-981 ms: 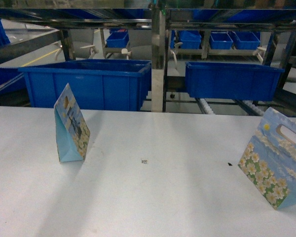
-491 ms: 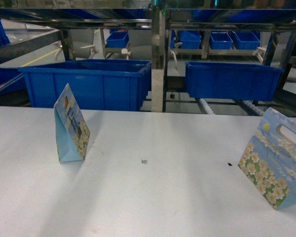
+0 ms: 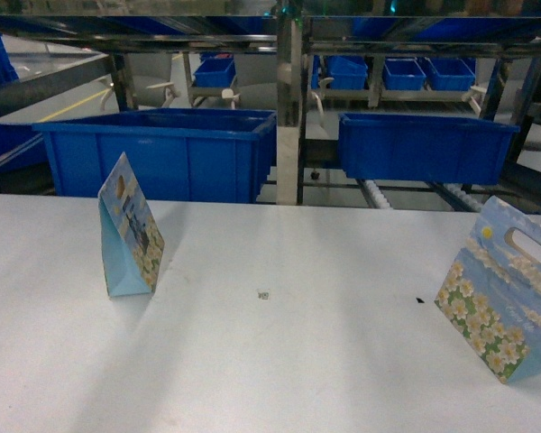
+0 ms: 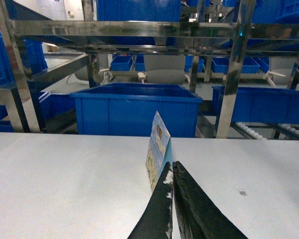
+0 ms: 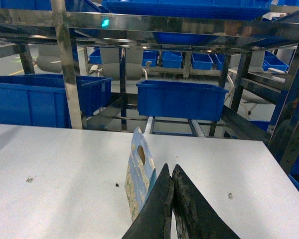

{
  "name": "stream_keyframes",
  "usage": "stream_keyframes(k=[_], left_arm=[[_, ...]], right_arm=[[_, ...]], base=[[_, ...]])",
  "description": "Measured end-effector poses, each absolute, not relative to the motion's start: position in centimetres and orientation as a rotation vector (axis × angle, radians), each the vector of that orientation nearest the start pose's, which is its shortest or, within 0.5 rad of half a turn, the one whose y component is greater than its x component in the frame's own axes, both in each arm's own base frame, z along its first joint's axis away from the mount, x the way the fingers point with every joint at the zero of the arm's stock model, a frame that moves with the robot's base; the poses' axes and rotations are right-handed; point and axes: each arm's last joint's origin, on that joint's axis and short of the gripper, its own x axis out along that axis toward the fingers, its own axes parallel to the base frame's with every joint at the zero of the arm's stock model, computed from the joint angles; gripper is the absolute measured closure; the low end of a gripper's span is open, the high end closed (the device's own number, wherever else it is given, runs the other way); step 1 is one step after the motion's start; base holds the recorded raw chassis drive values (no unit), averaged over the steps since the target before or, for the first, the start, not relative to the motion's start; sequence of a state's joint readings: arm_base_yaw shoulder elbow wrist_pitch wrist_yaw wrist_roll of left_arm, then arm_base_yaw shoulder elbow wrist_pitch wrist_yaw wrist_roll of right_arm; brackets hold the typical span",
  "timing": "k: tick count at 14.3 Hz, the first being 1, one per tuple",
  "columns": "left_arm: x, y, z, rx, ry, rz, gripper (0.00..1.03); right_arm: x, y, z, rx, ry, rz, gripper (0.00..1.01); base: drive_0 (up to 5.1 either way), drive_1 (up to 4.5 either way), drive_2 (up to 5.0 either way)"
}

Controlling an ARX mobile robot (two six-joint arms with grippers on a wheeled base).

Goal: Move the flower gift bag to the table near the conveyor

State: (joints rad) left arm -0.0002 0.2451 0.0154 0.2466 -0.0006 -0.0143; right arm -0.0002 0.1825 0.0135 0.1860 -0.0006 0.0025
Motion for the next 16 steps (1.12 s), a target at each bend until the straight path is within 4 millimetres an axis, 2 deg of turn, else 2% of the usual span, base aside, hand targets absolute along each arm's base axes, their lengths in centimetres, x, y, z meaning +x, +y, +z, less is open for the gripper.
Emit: stream_keyframes(k=[3,4,6,7,8,15,16], left_arm=[[11.0,0.0,17.2,-0.015,-0.017,0.0,1.01],[10.9,0.0,17.1,-0.015,-0.015,0.001,1.01],[10.7,0.0,17.1,-0.014,-0.012,-0.001,1.01],[9.9,0.0,16.5,-0.014,0.037,-0.001,1.01],[9.7,0.0,16.9,-0.014,-0.011,0.0,1.01],[9.7,0.0,16.8,-0.015,-0.002,0.0,1.0],[9.7,0.0,16.8,-0.014,-0.002,0.0,0.86]], right_arm=[[9.9,0.0,16.5,0.002,0.021,0.0,0.99],[9.7,0.0,17.0,0.002,-0.026,0.001,0.99],[9.7,0.0,16.7,0.002,0.0,0.0,0.99],[9.7,0.0,16.8,0.002,-0.007,0.0,0.99],[9.7,0.0,16.7,0.002,-0.005,0.001,0.99],[9.7,0.0,16.7,0.002,-0.005,0.0,0.99],[9.7,0.0,16.7,0.002,-0.005,0.0,0.93]], base=[[0.0,0.0,0.0],[0.0,0.0,0.0],[0.0,0.0,0.0],[0.0,0.0,0.0],[0.0,0.0,0.0],[0.0,0.0,0.0],[0.0,0.0,0.0]])
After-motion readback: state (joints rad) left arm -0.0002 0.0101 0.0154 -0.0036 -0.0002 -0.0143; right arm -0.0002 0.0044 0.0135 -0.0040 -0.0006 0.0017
